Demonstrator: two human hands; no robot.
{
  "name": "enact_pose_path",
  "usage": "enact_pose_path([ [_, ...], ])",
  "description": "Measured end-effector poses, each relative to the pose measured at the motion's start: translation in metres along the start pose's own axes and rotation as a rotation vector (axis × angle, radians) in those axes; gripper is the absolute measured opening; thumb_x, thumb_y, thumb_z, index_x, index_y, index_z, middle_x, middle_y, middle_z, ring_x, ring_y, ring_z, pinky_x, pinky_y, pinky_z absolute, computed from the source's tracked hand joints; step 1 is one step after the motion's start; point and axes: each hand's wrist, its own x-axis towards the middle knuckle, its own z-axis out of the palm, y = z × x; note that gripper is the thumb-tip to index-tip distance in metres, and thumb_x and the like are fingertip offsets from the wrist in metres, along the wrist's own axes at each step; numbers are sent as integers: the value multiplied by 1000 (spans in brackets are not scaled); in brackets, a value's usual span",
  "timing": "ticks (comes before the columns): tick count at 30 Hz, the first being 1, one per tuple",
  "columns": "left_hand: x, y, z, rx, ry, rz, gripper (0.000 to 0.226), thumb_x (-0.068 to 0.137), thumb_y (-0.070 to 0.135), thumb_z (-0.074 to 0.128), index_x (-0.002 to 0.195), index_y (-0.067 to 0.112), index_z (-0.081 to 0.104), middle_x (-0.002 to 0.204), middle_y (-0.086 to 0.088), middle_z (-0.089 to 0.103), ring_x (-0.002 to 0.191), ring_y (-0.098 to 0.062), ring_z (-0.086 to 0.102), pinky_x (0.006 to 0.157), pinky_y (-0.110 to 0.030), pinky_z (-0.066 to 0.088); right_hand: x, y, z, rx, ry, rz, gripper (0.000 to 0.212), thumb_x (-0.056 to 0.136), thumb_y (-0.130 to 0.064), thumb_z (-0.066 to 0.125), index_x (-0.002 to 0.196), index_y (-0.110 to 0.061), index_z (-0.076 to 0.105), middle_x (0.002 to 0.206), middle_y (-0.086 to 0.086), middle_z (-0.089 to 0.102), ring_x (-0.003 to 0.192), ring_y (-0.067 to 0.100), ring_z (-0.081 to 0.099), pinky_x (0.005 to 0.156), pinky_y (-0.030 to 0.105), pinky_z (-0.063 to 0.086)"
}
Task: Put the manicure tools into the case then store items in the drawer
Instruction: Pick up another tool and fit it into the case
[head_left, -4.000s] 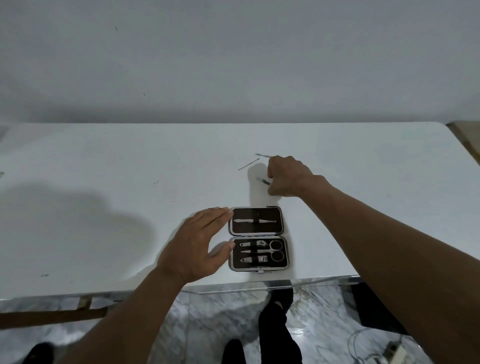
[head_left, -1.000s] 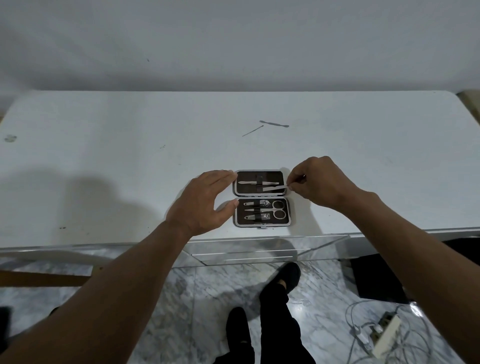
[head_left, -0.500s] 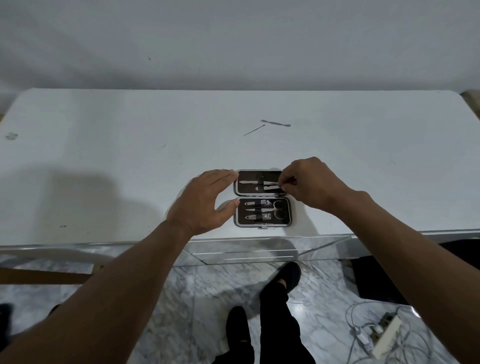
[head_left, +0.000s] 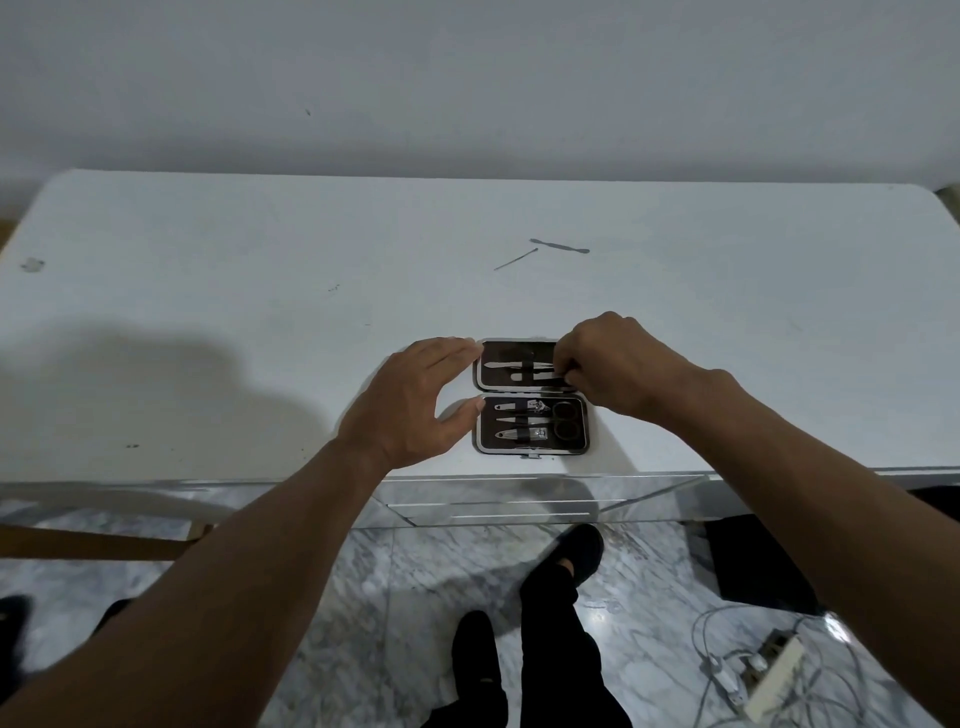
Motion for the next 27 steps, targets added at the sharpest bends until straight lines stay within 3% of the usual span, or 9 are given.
enact_pose_path([
  [4,0,-1,1,-1,-2,-5,57,86,46,54,133,15,54,135,0,57,125,-14,48,106,-21,31,0,0,0,7,2,15,27,82,-2,52,95,-14,73,95,9,72,87,30,62,70,30,45],
  [8,-1,-2,3,-3,-4,-3,57,86,46,54,134,14,54,135,0,57,125,-14,48,107,-22,30,1,-2,3,25,22,13,23,81,-7,54,89,-18,73,90,8,72,81,32,64,73,38,55],
  [14,-1,-2,3,-7,-6,-4,57,86,46,53,134,15,53,136,0,56,126,-15,48,106,-24,32,7,-4,6,72,20,12,20,84,-9,59,94,-19,73,94,8,73,87,30,64,72,28,46],
  [27,0,-4,4,-21,-2,1,57,86,45,56,135,15,53,136,0,56,126,-15,48,107,-29,35,11,-9,6,110,3,15,21,84,-10,61,97,-19,74,99,8,73,91,30,65,81,35,53],
])
